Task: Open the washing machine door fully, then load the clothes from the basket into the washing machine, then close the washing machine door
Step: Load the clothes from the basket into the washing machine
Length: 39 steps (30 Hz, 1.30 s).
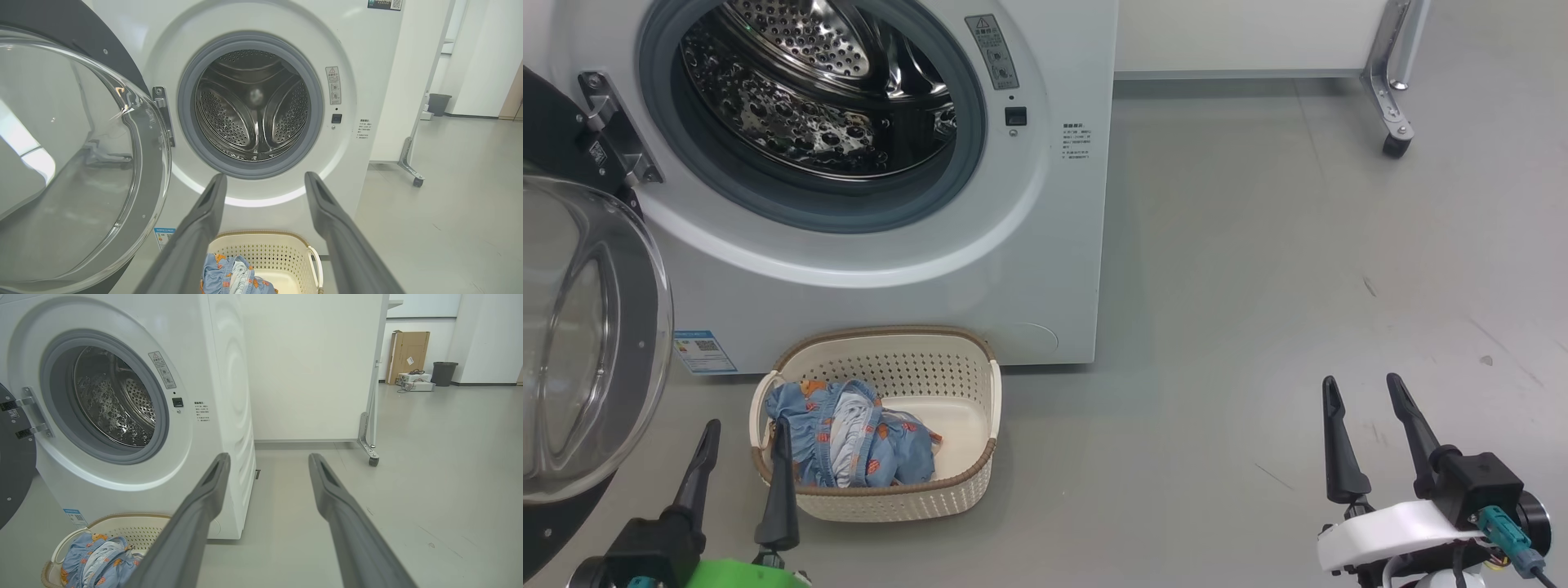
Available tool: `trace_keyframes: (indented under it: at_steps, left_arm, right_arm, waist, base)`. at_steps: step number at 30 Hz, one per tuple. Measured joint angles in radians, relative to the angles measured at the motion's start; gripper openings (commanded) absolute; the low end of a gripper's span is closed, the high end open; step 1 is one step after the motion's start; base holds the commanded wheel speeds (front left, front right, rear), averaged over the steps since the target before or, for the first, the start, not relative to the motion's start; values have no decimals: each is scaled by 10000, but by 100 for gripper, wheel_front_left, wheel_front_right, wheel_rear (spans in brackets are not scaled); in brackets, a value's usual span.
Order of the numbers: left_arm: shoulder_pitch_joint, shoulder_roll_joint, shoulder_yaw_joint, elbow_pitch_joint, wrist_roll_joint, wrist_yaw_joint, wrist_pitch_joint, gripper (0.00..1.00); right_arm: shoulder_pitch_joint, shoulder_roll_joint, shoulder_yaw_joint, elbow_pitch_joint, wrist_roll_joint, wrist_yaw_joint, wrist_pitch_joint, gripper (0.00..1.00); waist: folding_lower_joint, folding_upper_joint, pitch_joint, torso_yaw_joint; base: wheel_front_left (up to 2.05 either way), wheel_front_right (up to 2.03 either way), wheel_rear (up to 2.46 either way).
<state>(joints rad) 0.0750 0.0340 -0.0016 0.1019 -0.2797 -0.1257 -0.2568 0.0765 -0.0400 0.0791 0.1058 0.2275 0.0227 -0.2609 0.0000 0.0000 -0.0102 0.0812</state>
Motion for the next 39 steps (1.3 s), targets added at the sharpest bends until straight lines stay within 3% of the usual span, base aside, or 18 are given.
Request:
trace_keyframes:
  at_steps: [18, 39]
  left_arm:
    - [95, 0, 52, 79, 90, 0, 0, 100]
    - [93, 0, 207, 88, 102, 0, 0, 100]
  right_arm:
    - [175, 6, 88, 376, -203, -339, 0, 100]
    - [151, 6, 228, 339, -186, -359, 0, 100]
  waist:
    - [0, 0, 51, 49]
    - [0, 0, 240, 59]
  base:
    - [0, 0, 0]
    - [14, -14, 0]
